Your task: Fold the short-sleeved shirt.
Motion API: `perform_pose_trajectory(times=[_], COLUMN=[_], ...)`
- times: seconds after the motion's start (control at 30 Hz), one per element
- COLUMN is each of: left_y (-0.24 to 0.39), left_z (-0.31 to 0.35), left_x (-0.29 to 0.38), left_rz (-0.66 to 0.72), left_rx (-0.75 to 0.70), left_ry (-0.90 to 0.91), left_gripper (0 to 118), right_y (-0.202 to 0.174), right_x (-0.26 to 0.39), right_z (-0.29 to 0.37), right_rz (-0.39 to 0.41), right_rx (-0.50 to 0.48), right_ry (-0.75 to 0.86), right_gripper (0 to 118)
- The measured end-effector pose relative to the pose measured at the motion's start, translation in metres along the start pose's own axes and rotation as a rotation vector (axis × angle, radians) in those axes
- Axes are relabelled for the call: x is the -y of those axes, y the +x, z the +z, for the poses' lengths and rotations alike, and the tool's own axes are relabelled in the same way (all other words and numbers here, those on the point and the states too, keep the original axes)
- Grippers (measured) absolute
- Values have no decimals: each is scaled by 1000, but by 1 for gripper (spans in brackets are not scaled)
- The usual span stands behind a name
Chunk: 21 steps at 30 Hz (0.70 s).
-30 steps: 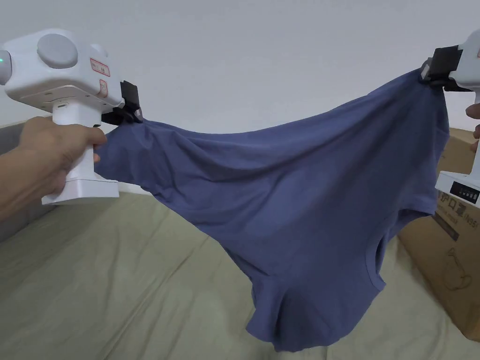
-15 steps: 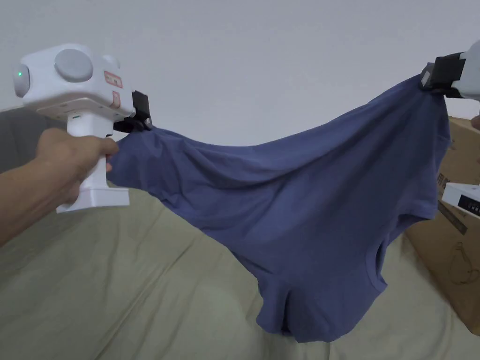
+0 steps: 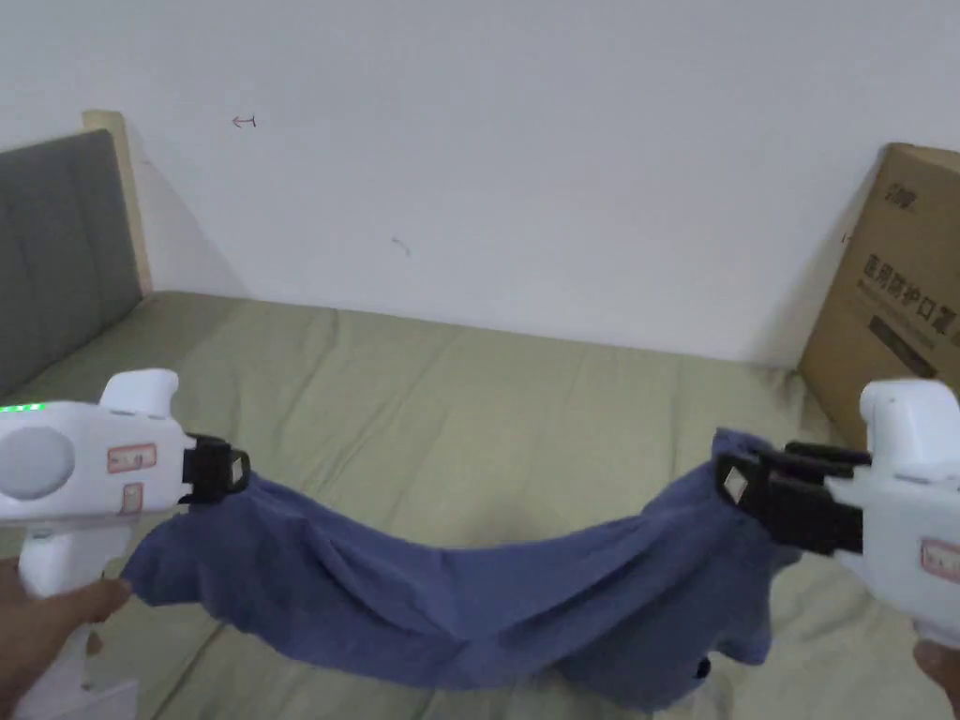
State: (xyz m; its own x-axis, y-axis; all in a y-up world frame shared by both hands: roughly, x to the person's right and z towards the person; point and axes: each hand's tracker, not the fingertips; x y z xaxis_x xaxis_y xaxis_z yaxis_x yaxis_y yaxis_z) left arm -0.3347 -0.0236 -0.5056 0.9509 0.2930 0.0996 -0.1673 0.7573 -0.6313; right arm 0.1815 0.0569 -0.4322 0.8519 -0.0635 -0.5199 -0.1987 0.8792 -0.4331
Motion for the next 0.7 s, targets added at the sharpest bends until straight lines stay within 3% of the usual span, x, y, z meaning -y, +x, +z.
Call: perform_pose_trajectory(times=[0.17,0.27,0.43,0.63,0.67,0.7], left_y=[-35,-53,-70,-66,-66,-67], left_z=[2,6,7,8,8,8], left_x=[93,130,161,155,150,147], left_rz=[-50,-70,-63,-9,-1,11], left_rx=[-2,-34,-52,-61,-73,-74], left_ry=[-109,-199,-284,-287,-297,-303], left_gripper=[8,8,8,9,14,33], right_y=[-32,-45,-56,-55,-53,-51], right_x=[115,172,226,237,234,231], right_z=[3,5,-2,-11,-9,-10], right_rz=[26,2,25,29,16,2], right_rx=[-104,-160,-163,-109,-107,-109], right_ry=[-218,-359,-532,-573,-577,-590], right_gripper=[12,12,12,13,18,47])
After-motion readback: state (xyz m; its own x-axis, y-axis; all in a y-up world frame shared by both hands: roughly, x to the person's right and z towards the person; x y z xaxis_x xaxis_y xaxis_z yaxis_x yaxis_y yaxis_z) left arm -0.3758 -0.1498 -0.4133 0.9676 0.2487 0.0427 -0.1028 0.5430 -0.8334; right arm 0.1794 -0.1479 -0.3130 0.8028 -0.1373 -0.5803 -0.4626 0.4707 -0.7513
